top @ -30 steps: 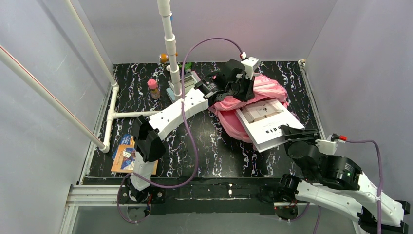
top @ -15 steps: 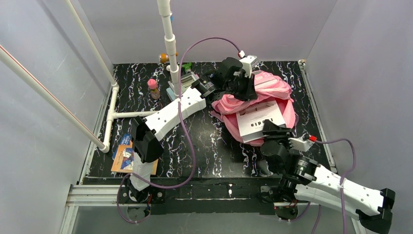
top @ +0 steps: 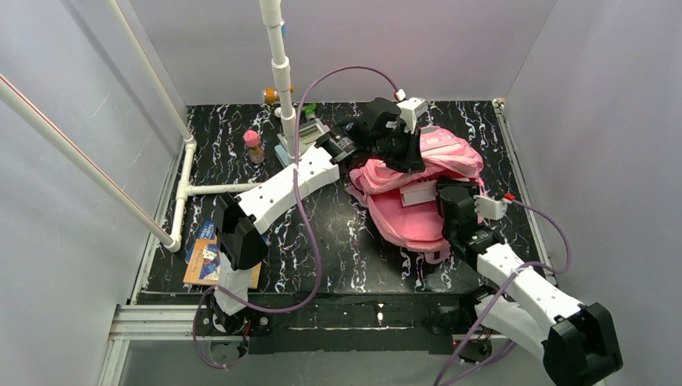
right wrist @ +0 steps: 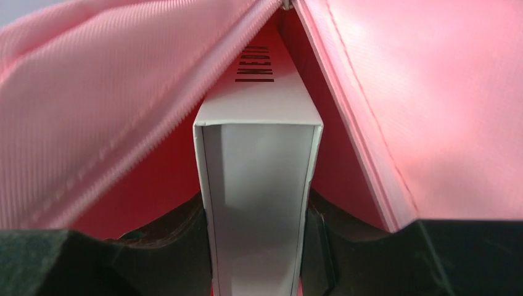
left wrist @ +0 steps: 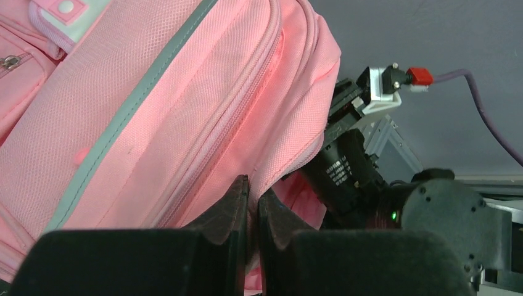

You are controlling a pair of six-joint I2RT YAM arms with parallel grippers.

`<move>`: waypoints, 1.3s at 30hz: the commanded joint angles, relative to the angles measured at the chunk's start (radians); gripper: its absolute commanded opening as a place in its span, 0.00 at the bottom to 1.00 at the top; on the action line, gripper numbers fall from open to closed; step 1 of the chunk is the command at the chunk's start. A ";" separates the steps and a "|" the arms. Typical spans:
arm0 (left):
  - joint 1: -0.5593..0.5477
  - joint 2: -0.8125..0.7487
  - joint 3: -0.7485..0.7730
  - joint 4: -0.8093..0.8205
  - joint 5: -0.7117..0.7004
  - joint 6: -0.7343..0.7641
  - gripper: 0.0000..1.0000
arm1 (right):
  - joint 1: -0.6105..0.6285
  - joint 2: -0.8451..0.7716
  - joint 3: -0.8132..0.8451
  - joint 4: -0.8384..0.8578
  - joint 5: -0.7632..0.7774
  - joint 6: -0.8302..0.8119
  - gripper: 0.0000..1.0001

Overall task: Pack the student bag
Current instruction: Place the book in the student bag.

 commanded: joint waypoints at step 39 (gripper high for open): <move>-0.013 0.306 0.217 0.048 0.212 -0.023 0.00 | -0.110 -0.330 0.642 -0.822 -0.281 -0.899 0.98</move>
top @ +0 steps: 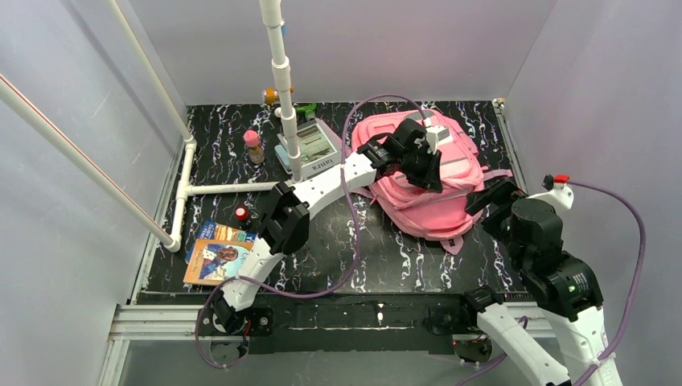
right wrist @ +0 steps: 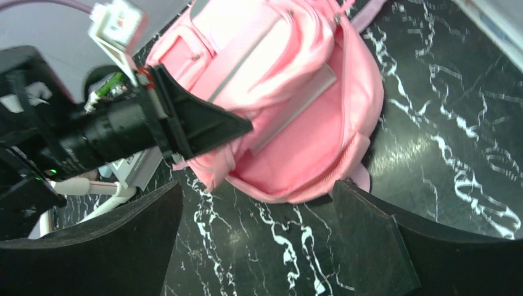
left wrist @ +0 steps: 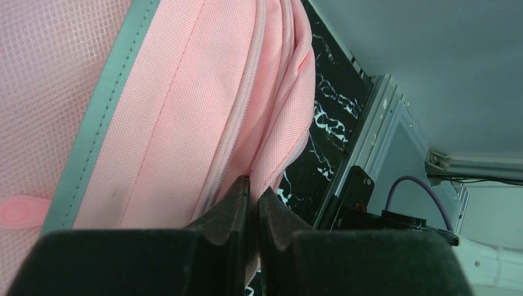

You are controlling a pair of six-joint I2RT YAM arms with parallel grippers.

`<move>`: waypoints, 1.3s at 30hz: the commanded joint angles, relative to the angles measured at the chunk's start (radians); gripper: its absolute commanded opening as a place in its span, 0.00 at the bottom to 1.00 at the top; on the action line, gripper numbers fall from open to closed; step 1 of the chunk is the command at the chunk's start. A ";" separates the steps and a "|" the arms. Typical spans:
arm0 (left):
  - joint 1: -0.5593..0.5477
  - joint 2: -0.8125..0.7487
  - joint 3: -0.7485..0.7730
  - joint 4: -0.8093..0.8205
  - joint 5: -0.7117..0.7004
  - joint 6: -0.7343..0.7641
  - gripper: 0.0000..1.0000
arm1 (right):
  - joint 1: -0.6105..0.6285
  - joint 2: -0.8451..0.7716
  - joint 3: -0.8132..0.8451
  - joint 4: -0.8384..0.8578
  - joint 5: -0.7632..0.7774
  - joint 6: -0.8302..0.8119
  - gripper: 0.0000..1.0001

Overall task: Pack the student bag
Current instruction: Place the book in the student bag, then pick up the book from the center of the board.

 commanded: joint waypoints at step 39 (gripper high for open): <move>0.086 -1.369 -1.068 -0.220 -0.539 0.227 0.83 | 0.211 2.066 1.277 1.070 -0.450 -0.391 0.97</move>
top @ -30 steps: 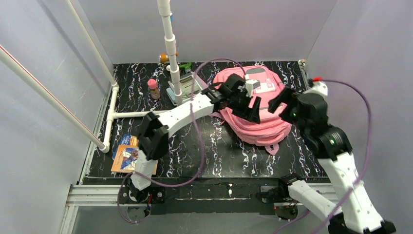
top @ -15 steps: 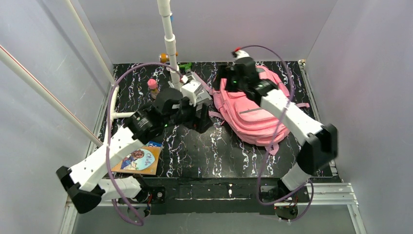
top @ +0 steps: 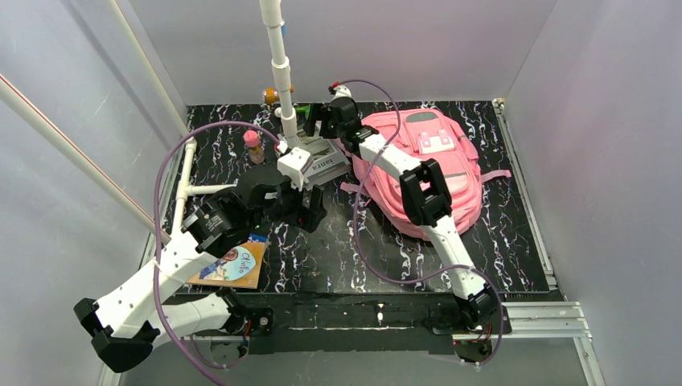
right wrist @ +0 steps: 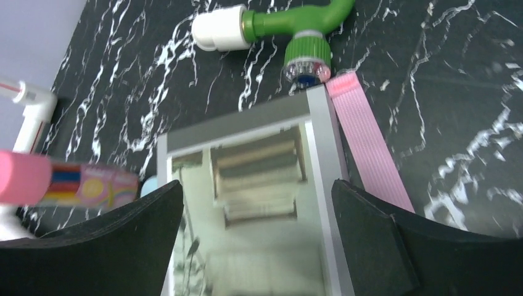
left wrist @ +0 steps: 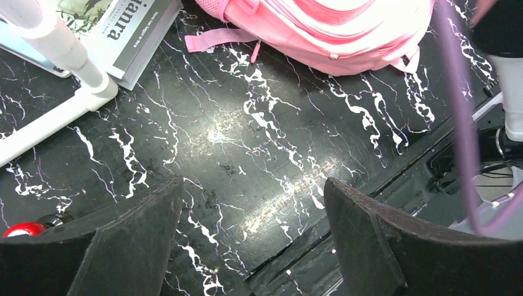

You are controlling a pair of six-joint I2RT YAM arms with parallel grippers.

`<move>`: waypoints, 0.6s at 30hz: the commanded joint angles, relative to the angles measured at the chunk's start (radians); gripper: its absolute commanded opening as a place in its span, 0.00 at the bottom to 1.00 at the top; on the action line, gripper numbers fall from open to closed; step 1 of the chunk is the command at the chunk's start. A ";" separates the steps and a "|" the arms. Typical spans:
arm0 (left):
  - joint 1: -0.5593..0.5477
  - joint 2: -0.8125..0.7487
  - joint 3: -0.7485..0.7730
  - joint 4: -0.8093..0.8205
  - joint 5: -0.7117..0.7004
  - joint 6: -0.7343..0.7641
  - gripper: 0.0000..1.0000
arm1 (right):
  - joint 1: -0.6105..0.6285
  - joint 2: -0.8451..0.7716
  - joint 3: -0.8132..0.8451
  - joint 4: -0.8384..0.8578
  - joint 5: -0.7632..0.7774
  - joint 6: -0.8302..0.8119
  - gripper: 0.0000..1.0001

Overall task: Pack the student bag
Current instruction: Pick up the book from the center of the board.

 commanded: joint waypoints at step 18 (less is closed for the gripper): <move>0.000 0.076 0.020 0.048 0.007 0.019 0.83 | 0.069 -0.045 -0.219 -0.049 0.232 -0.028 0.46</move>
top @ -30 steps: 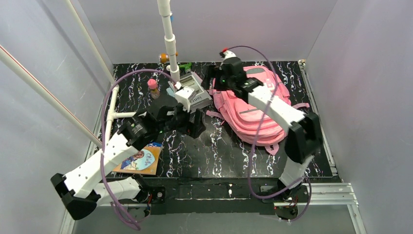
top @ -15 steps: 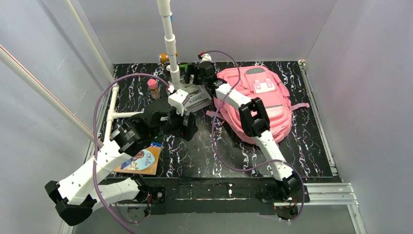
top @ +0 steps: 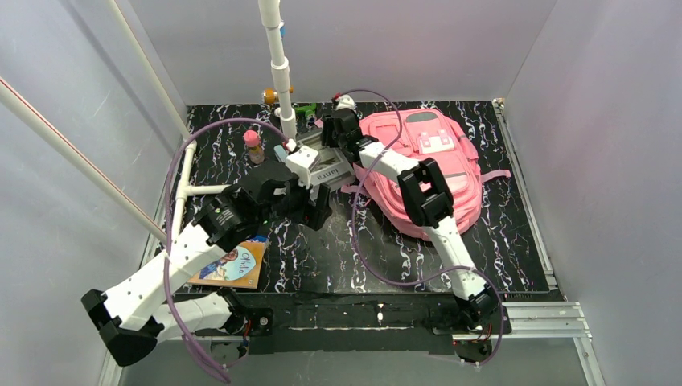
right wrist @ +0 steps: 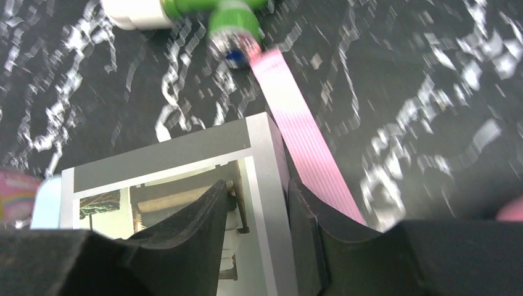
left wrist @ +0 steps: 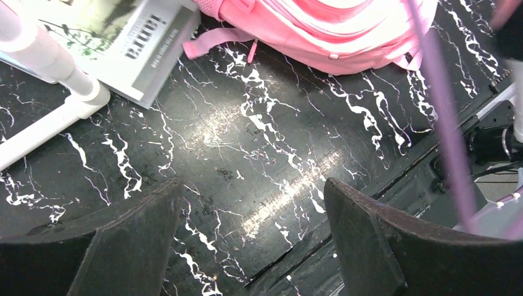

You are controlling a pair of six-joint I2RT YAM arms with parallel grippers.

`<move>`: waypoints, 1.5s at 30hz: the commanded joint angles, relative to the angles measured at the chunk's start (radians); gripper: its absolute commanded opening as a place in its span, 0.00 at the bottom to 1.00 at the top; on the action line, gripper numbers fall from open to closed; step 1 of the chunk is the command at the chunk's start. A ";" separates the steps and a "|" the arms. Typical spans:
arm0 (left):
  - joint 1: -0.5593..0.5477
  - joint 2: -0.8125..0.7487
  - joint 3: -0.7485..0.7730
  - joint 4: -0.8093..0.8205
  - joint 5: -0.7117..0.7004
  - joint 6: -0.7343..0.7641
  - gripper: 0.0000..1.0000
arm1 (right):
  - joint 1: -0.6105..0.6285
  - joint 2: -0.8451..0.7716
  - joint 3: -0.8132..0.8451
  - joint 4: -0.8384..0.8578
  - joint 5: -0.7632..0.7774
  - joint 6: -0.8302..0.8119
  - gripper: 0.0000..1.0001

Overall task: Pack the student bag
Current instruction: Pick up the book from the center of the board.

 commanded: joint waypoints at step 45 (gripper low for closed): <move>0.272 0.345 -0.545 0.637 0.498 -0.716 0.00 | 0.125 -1.324 -1.585 -0.064 -0.178 0.332 0.90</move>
